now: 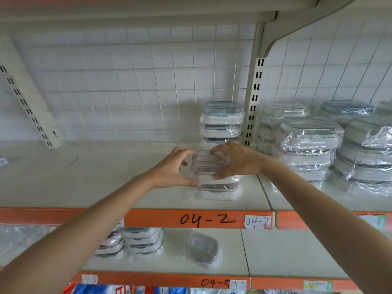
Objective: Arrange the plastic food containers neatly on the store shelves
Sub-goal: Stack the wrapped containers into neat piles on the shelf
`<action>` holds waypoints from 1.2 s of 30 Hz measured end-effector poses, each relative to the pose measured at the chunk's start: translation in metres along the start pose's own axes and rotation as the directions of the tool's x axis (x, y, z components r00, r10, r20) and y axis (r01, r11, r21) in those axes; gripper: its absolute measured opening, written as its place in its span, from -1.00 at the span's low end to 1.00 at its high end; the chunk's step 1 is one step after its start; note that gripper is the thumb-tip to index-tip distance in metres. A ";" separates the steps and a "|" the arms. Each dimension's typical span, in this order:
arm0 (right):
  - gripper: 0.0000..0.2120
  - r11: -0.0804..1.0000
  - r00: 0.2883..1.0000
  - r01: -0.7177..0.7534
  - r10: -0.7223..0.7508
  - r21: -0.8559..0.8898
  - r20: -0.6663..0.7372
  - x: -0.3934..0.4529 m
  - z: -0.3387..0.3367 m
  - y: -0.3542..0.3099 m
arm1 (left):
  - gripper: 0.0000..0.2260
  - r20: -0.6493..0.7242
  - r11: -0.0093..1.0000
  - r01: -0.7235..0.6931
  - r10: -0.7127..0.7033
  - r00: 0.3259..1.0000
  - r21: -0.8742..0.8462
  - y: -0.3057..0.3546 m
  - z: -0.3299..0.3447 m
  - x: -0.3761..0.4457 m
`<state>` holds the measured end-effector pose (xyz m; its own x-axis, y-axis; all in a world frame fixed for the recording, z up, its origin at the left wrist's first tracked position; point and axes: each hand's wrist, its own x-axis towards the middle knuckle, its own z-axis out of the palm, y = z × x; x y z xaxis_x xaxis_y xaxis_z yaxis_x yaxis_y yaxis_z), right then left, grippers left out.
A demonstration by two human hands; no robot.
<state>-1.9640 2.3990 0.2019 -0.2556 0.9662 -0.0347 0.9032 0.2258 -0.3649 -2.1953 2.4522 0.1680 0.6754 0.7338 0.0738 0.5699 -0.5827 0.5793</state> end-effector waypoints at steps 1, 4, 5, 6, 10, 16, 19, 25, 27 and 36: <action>-0.23 1.000 1.000 0.006 -0.006 -0.008 -0.003 0.000 -0.002 0.002 | -0.09 -0.002 1.000 -0.011 0.011 1.000 -0.015 0.000 0.002 0.000; -0.23 1.000 0.999 -0.004 0.004 -0.005 0.046 -0.002 0.001 0.006 | -0.11 -0.005 0.999 -0.034 0.034 0.999 0.004 0.001 0.011 0.001; -0.22 1.000 0.999 -0.008 0.008 0.002 0.053 -0.003 0.003 0.007 | -0.11 -0.008 0.999 -0.038 0.038 0.999 0.025 0.001 0.013 0.002; -0.22 1.000 0.999 -0.008 0.008 0.003 0.051 -0.004 0.004 0.008 | -0.10 -0.019 0.998 -0.040 0.041 0.999 0.043 0.001 0.017 0.003; -0.20 0.999 0.999 0.004 -0.002 -0.035 0.038 -0.003 0.006 0.008 | -0.19 -0.094 0.994 -0.041 0.050 0.994 0.100 -0.002 0.030 0.006; -0.22 0.975 1.000 -0.018 0.016 -0.223 -0.013 0.006 0.002 0.019 | -0.20 -0.165 1.000 0.004 0.001 0.986 0.025 0.001 0.044 0.027; -0.21 0.975 0.999 -0.034 0.033 -0.219 -0.009 0.010 -0.003 0.024 | -0.19 -0.180 1.000 0.024 -0.026 0.983 -0.010 0.005 0.049 0.036; -0.21 0.967 0.999 -0.025 0.034 -0.255 0.031 0.010 -0.006 0.022 | -0.19 -0.185 0.998 0.026 -0.037 0.982 -0.064 0.006 0.051 0.030; -0.22 0.963 0.999 -0.017 0.027 -0.269 0.035 0.006 -0.005 0.021 | -0.18 -0.181 0.998 0.016 -0.028 0.983 -0.068 0.007 0.053 0.027; -0.18 0.924 0.995 -0.060 0.086 -0.378 0.054 -0.003 -0.002 0.006 | -0.17 -0.121 0.998 0.054 -0.050 0.991 0.030 0.029 0.049 0.018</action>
<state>-1.9572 2.3976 0.2014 -0.1949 0.9739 -0.1161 0.9800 0.1981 0.0171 -2.1435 2.4316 0.1464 0.5845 0.7988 0.1425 0.6191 -0.5526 0.5580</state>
